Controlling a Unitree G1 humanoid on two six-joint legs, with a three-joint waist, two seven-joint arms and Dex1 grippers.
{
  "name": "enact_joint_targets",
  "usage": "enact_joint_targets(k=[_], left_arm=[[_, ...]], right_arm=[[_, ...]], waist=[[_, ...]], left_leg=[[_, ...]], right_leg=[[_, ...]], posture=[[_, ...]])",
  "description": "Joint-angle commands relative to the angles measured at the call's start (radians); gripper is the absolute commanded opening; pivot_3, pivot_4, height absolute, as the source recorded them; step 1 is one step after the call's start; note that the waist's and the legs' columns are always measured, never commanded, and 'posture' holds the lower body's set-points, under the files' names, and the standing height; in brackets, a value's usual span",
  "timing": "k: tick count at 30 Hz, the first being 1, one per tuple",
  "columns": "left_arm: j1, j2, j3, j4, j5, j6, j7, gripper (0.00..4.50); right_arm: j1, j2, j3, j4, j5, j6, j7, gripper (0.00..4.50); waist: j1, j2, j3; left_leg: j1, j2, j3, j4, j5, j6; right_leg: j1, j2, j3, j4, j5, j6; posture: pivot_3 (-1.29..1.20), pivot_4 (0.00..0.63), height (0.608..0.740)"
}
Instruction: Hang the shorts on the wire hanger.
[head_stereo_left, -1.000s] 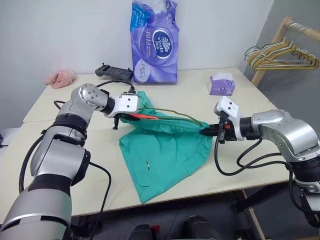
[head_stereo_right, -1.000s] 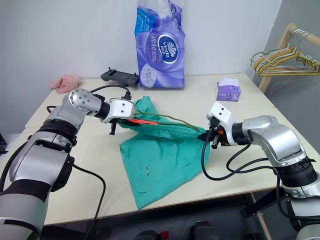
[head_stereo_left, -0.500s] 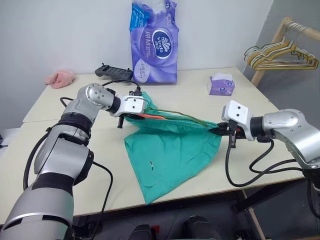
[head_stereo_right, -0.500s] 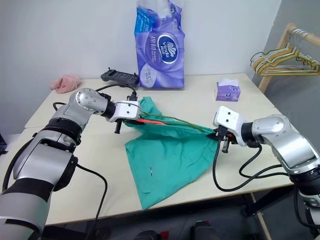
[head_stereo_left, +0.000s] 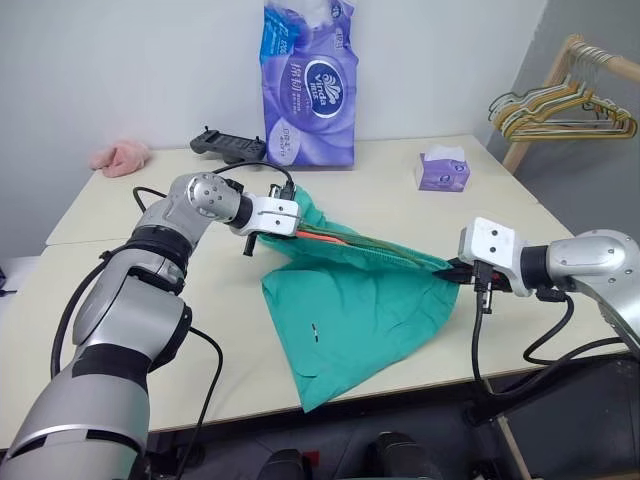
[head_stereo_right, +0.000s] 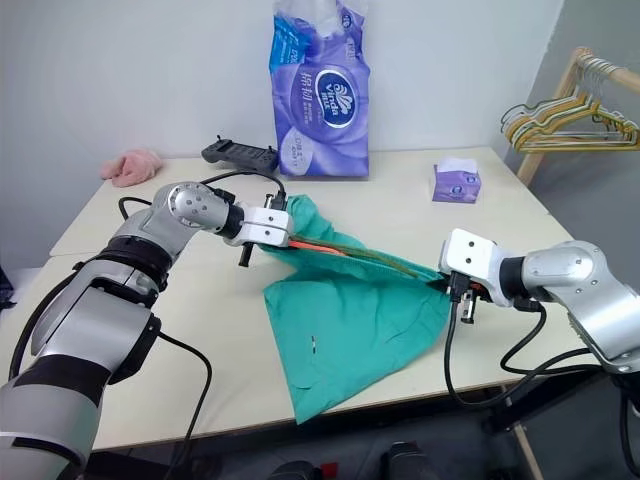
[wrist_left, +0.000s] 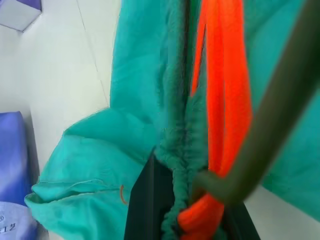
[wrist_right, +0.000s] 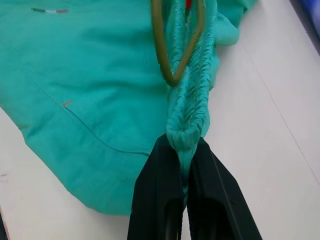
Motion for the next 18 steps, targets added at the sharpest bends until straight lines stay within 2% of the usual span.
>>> enact_joint_targets(k=[1,11,18], left_arm=[[0.006,0.152,-0.013,0.132,0.116,0.087,0.035,0.00],[0.001,0.132,0.019,0.133,0.080,0.101,0.032,0.00],[-0.004,0.138,0.021,0.136,0.084,0.112,0.056,0.00]], right_arm=[[0.032,-0.108,-0.121,0.056,-0.045,0.019,0.018,0.03],[0.107,-0.103,-0.113,0.106,-0.090,-0.062,-0.023,0.03],[0.158,-0.114,-0.111,0.037,-0.078,-0.068,-0.030,0.03]], waist=[[0.000,0.000,0.000],[0.000,0.000,0.000],[0.000,0.000,0.000]], left_leg=[[0.000,0.000,0.000,0.000,0.000,0.000],[0.000,0.000,-0.001,0.000,0.000,0.000],[0.000,0.000,-0.001,0.000,0.000,0.000]], right_leg=[[0.000,0.000,0.000,0.000,0.000,0.000],[0.001,0.001,0.000,-0.001,0.000,0.000],[0.002,0.001,0.000,-0.002,0.000,0.000]], posture=[[-0.14,0.035,0.740],[-0.13,0.039,0.740],[-0.13,0.038,0.740]])
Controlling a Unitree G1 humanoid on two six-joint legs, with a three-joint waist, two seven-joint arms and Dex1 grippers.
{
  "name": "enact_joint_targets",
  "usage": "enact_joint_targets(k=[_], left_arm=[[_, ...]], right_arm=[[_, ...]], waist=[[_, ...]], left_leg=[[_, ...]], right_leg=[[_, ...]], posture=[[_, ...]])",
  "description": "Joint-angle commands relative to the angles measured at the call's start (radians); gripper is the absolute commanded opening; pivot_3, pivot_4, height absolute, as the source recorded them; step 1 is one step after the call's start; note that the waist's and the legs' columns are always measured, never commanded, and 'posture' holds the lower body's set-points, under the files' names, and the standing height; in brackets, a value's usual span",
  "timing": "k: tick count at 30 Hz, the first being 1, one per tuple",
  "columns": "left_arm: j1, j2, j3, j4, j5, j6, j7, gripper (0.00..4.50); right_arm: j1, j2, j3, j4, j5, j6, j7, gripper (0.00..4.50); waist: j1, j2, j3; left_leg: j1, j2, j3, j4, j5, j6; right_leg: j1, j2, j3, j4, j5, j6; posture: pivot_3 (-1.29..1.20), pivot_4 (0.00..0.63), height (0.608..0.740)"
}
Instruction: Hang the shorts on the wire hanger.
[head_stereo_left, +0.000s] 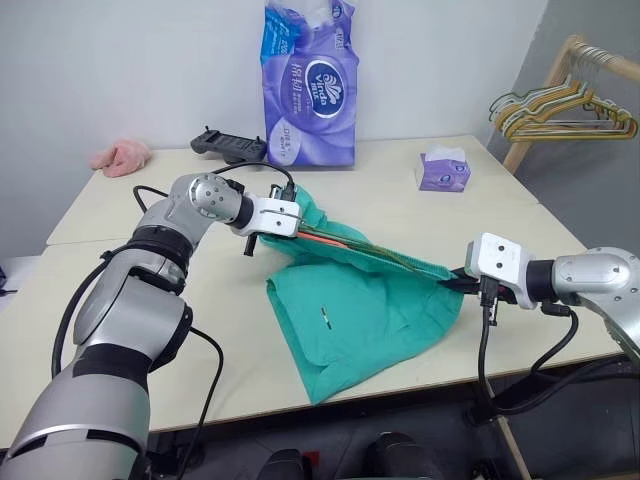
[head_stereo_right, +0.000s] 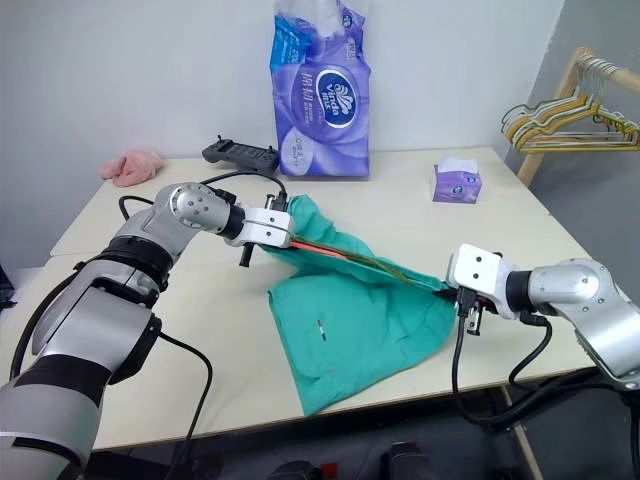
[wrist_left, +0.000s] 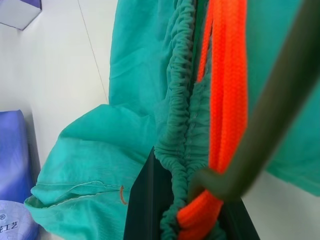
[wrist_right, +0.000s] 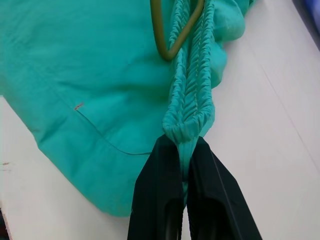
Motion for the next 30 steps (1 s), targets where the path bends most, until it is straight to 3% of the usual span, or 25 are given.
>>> enact_joint_targets(k=[1,15,24,30], left_arm=[[-0.004,0.141,0.018,0.136,0.084,0.113,0.048,0.00],[-0.016,0.112,-0.006,0.147,0.118,0.143,0.142,0.00],[-0.023,0.064,0.063,0.154,0.046,0.184,0.162,0.00],[-0.003,0.058,0.049,0.153,0.081,0.170,0.158,0.00]], right_arm=[[0.043,-0.106,-0.095,0.039,-0.071,0.035,0.014,0.03],[0.041,-0.176,-0.076,-0.028,-0.278,-0.201,-0.030,0.03],[0.011,-0.089,-0.071,-0.127,-0.218,-0.050,-0.032,0.03],[-0.029,-0.034,-0.056,-0.170,-0.200,0.025,-0.020,0.03]], waist=[[0.000,0.000,0.000],[-0.001,0.000,0.000],[-0.001,0.000,0.000],[-0.002,0.000,0.000]], left_leg=[[0.000,0.000,0.000,0.000,0.000,0.000],[0.000,0.000,0.000,0.000,0.000,0.000],[0.000,0.000,0.000,0.000,0.000,0.000],[0.000,0.000,0.000,0.000,0.000,0.000]], right_leg=[[0.000,0.000,0.000,0.000,0.000,0.000],[0.000,0.001,0.000,-0.001,0.000,0.000],[0.001,0.000,0.000,-0.001,0.000,0.000],[0.001,0.001,0.000,-0.001,0.000,0.000]], posture=[[-0.13,0.038,0.740],[-0.17,0.023,0.740],[-0.17,0.019,0.740],[-0.17,0.021,0.740]])
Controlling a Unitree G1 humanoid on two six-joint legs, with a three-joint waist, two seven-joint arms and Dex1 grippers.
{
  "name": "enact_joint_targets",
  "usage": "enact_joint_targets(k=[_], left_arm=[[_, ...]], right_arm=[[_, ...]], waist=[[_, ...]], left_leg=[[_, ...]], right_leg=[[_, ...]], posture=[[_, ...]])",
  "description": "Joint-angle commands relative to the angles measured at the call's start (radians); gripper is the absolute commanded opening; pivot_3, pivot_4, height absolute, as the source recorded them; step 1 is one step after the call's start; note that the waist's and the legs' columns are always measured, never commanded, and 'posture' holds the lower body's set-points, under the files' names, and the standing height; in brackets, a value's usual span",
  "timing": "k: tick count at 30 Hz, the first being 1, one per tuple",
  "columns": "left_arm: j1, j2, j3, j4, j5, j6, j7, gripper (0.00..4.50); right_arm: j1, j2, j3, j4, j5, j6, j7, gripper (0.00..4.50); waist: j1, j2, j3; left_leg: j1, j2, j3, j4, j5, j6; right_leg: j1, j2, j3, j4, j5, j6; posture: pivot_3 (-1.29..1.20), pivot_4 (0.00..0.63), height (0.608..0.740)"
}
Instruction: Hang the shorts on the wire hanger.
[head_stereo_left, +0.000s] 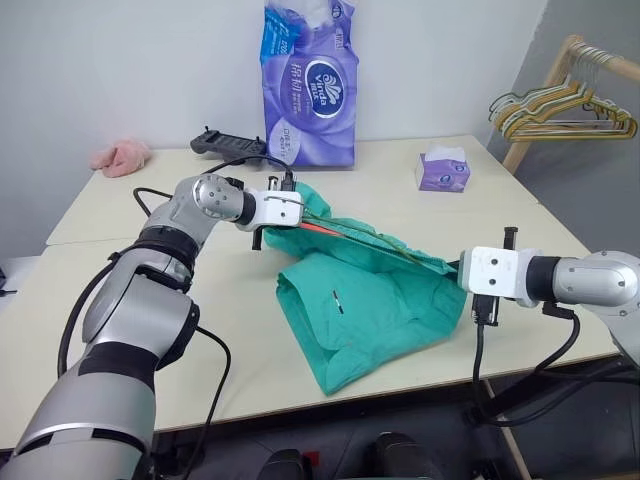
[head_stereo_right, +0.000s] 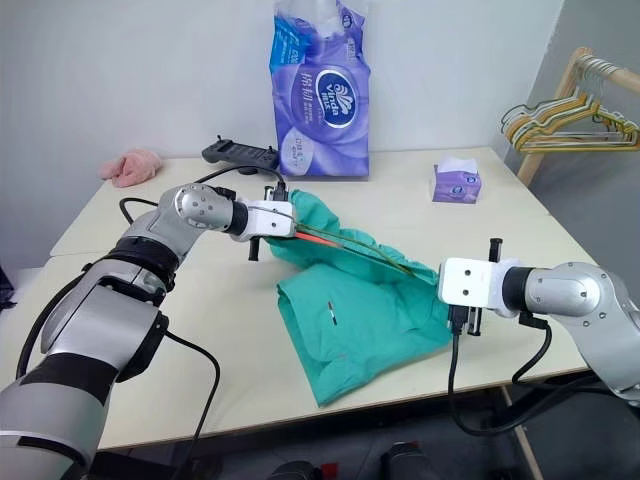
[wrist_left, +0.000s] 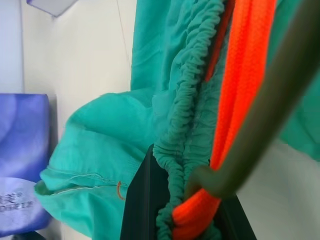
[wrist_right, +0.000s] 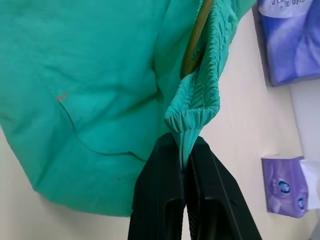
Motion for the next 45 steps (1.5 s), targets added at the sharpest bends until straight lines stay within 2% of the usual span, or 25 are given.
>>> enact_joint_targets(k=[1,7,12,24,27,31,37,41,45], left_arm=[[0.007,0.096,0.016,0.098,0.071,0.117,0.042,0.00],[0.018,0.086,0.004,0.095,0.096,0.111,0.094,0.00],[0.010,0.042,0.071,0.102,0.033,0.167,0.112,0.00],[0.004,-0.021,0.053,0.106,0.088,0.210,0.203,0.00],[-0.008,-0.052,0.140,0.106,-0.004,0.240,0.116,0.00],[-0.012,-0.054,0.173,0.105,-0.025,0.262,0.034,0.00],[0.004,-0.037,0.160,0.105,0.021,0.266,0.065,0.00],[0.011,-0.043,0.203,0.101,-0.022,0.279,0.022,0.00],[0.015,-0.036,0.186,0.100,0.011,0.267,0.042,0.00]], right_arm=[[-0.029,-0.010,-0.055,-0.022,0.021,0.069,0.033,0.03],[-0.054,0.010,-0.094,-0.089,0.142,0.204,0.066,0.03],[-0.049,0.013,-0.119,-0.146,0.232,0.301,0.066,0.03],[-0.022,0.009,-0.115,-0.165,0.200,0.312,0.028,0.03],[-0.011,0.001,-0.113,-0.155,0.189,0.301,0.030,0.03],[0.031,0.001,-0.117,-0.079,0.160,0.248,0.027,0.03],[0.046,0.003,-0.114,-0.009,0.137,0.179,0.030,0.03],[0.082,0.009,-0.084,0.023,0.108,0.126,0.027,0.03],[0.042,0.023,-0.073,0.052,0.109,0.117,0.026,0.03]], waist=[[0.000,0.000,0.000],[-0.001,0.000,0.000],[0.000,0.000,0.000],[-0.007,0.000,0.000],[-0.007,0.000,0.000],[-0.009,0.000,0.000],[-0.010,0.000,0.000],[-0.009,0.000,0.000],[-0.009,0.000,0.000]], left_leg=[[0.000,0.000,0.000,0.000,0.000,0.000],[0.000,0.000,0.000,0.000,0.000,0.000],[0.000,0.000,-0.001,0.000,0.000,0.000],[0.000,0.000,-0.001,0.000,0.000,0.000],[0.000,0.000,-0.001,0.000,0.000,0.000],[0.000,0.000,-0.001,0.000,0.000,0.000],[0.000,0.000,0.000,0.000,0.000,0.000],[0.000,0.000,-0.001,0.000,0.000,0.000],[0.000,0.000,-0.001,0.000,0.000,0.000]], right_leg=[[0.000,0.000,0.000,0.000,0.000,0.000],[0.000,0.000,0.000,0.000,0.000,0.000],[0.000,-0.002,0.000,0.000,0.000,0.000],[0.000,-0.002,0.000,0.000,0.000,0.000],[0.000,-0.002,0.000,0.000,0.000,0.000],[0.000,-0.001,0.000,-0.001,0.000,0.000],[0.000,-0.001,0.000,0.000,0.000,0.000],[0.000,-0.001,0.000,0.000,0.000,0.000],[0.000,-0.001,0.000,0.000,0.000,0.000]], posture=[[-0.17,0.020,0.740],[-0.18,0.018,0.740],[-0.20,0.016,0.740],[-0.23,0.022,0.740],[-0.24,0.023,0.740],[-0.23,0.022,0.740],[-0.21,0.027,0.740],[-0.21,0.032,0.740],[-0.20,0.038,0.740]])
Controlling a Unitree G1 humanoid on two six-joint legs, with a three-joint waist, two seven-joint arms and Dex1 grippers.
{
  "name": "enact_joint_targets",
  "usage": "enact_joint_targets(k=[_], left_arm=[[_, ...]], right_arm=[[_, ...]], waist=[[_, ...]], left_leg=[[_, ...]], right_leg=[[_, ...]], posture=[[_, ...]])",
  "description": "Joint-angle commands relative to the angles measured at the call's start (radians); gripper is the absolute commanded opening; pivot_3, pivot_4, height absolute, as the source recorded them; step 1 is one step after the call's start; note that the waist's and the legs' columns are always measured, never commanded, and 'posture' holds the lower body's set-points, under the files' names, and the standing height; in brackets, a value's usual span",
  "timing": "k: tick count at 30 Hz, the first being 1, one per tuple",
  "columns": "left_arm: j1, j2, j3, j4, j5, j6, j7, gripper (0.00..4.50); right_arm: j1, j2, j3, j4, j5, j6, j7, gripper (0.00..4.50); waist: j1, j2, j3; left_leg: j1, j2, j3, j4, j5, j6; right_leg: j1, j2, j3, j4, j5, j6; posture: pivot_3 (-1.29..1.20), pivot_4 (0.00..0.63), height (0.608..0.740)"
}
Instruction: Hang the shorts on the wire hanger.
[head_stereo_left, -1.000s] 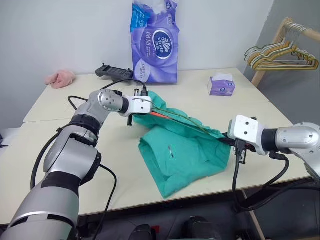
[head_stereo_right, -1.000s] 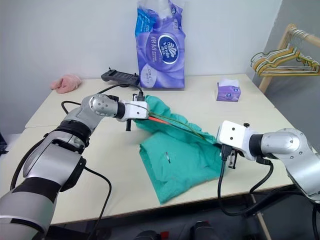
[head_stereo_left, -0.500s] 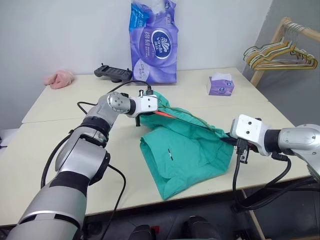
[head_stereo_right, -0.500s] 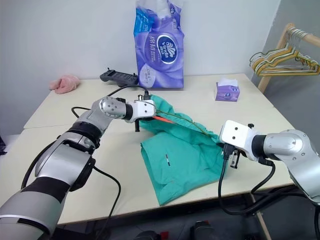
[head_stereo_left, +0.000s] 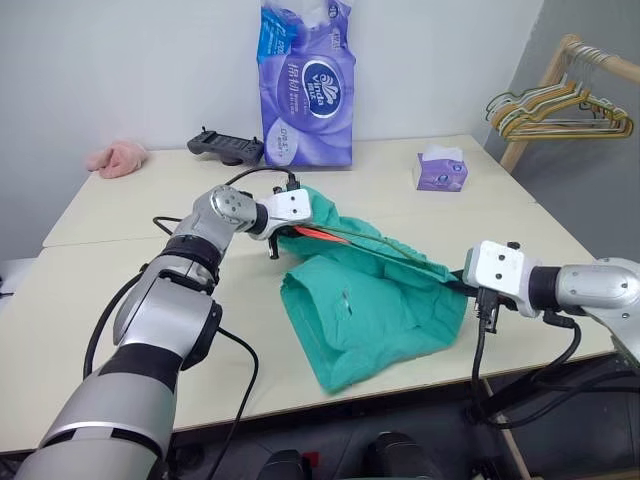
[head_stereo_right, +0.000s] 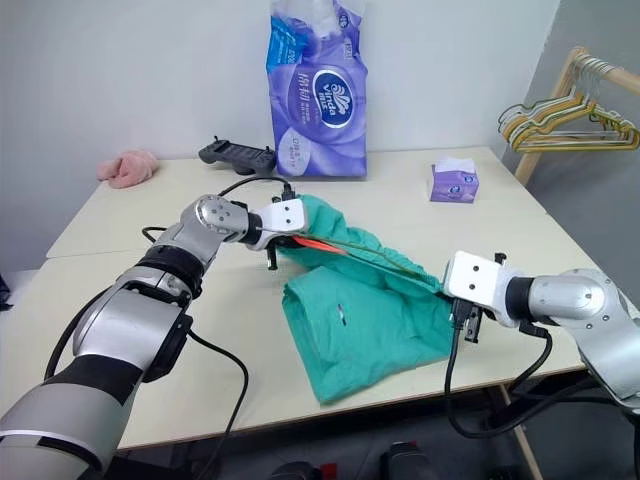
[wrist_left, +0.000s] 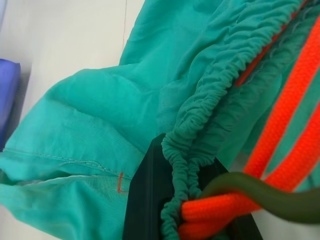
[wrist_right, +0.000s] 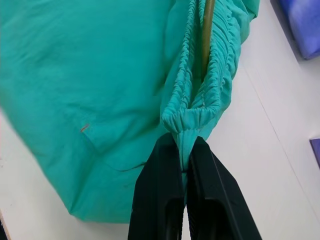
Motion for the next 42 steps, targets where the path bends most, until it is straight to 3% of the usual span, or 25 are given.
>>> enact_joint_targets(k=[1,6,11,20,26,30,33,42], left_arm=[[-0.003,0.081,0.029,0.036,0.026,0.057,0.058,0.00],[0.001,0.105,-0.061,0.027,0.151,-0.027,0.154,0.00],[-0.051,0.004,-0.025,0.000,0.111,-0.049,0.172,0.00],[-0.088,-0.134,0.057,-0.073,0.027,-0.041,0.127,0.00],[-0.059,-0.079,0.037,-0.082,0.063,-0.059,0.115,0.00],[-0.025,-0.043,0.025,-0.085,0.085,-0.073,0.128,0.00],[-0.011,-0.034,0.024,-0.091,0.089,-0.075,0.129,0.00],[-0.018,-0.051,0.029,-0.088,0.089,-0.065,0.145,0.00]], right_arm=[[-0.032,-0.013,-0.012,0.036,-0.022,0.023,0.022,0.03],[-0.223,0.004,0.003,-0.020,0.037,0.129,0.045,0.03],[-0.429,0.194,0.030,-0.076,0.181,0.373,-0.017,0.03],[-0.510,0.259,0.243,0.076,-0.052,0.289,-0.105,0.03],[-0.499,0.189,0.242,0.145,-0.184,0.228,-0.123,0.03],[-0.452,0.133,0.202,0.086,-0.174,0.236,-0.083,0.03],[-0.436,0.124,0.167,0.039,-0.141,0.266,-0.063,0.74],[-0.571,0.247,0.195,0.061,-0.168,0.290,-0.090,3.86]], waist=[[0.000,0.000,0.000],[-0.001,0.001,0.001],[-0.005,0.001,0.001],[-0.014,0.001,0.001],[-0.026,0.002,0.001],[-0.026,0.002,0.001],[-0.023,0.002,0.001],[-0.028,0.003,0.001]], left_leg=[[0.000,0.000,0.000,0.000,0.000,0.000],[0.000,0.000,0.000,0.000,0.000,0.000],[0.000,0.001,-0.001,0.000,0.000,0.000],[-0.002,-0.003,-0.001,0.001,-0.001,0.001],[-0.002,-0.002,-0.001,0.000,-0.001,0.001],[-0.002,-0.002,-0.001,-0.001,-0.001,0.001],[-0.002,-0.002,-0.001,-0.001,-0.001,0.001],[-0.002,-0.002,-0.001,-0.001,-0.001,0.001]], right_leg=[[0.000,0.000,0.000,0.000,0.000,0.000],[0.000,0.000,0.000,0.000,0.000,0.000],[0.000,-0.001,0.000,0.000,0.000,0.000],[-0.001,-0.006,0.000,0.000,0.000,0.000],[-0.003,-0.006,0.000,0.000,0.000,0.000],[-0.002,-0.005,0.000,0.000,0.000,0.000],[-0.002,-0.005,0.000,0.000,0.000,0.000],[-0.002,-0.005,0.000,0.000,0.000,0.000]], posture=[[-0.20,0.041,0.740],[-0.21,0.047,0.740],[-0.23,0.045,0.740],[-0.23,0.041,0.740],[-0.20,0.039,0.740],[-0.19,0.037,0.740],[-0.19,0.036,0.740],[-0.21,0.030,0.740]])
